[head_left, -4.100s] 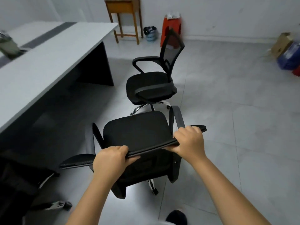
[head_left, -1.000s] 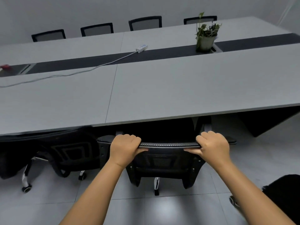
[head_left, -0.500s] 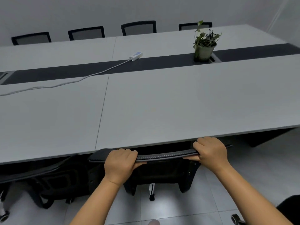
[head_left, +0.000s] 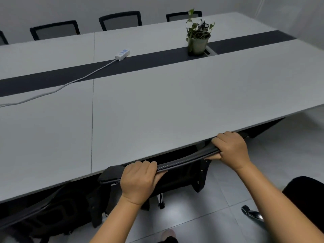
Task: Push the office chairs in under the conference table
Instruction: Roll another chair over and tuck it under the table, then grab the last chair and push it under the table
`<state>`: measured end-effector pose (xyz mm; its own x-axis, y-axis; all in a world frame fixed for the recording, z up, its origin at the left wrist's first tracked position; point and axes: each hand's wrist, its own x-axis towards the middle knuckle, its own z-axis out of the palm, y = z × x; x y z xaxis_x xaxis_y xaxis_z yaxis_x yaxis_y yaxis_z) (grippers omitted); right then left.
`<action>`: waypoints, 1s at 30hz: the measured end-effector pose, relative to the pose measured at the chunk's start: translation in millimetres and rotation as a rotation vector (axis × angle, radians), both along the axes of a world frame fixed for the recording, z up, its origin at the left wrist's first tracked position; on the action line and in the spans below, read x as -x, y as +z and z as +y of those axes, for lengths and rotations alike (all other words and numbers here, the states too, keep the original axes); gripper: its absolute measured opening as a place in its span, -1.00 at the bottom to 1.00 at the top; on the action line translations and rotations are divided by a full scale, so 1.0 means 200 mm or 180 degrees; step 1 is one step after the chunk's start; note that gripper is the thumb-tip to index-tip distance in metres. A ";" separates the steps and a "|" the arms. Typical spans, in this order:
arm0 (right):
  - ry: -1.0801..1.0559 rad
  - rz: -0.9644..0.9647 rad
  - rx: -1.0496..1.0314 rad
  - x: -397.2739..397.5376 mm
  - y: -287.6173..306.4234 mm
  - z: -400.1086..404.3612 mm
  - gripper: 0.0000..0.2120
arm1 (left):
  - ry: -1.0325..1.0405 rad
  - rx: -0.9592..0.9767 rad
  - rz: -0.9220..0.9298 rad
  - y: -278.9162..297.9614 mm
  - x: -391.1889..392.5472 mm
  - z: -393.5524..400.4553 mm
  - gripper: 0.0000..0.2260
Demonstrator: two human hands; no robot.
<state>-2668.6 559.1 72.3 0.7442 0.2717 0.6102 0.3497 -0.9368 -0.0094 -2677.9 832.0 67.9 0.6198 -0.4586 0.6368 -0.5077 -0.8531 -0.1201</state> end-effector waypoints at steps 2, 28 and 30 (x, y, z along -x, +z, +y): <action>-0.0086 0.0156 -0.0094 0.03 0.00 0.00 -0.25 | 0.0147 0.0021 0.0780 0.06 0.05 -0.01 -0.45; -0.4692 0.1064 -0.5443 2.50 -0.55 0.19 -0.67 | -0.2373 0.0118 0.6156 -0.48 1.30 -1.25 -0.73; -0.4801 0.0854 -0.5511 2.68 -0.56 0.12 -0.66 | -0.2386 -0.0083 0.6095 -0.49 1.52 -1.32 -0.78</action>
<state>-3205.6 583.6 -39.1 -0.0800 -0.8417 -0.5340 -0.4879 0.5002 -0.7154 -2982.0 567.0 -30.6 0.0750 -0.8823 -0.4646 -0.1509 -0.4706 0.8693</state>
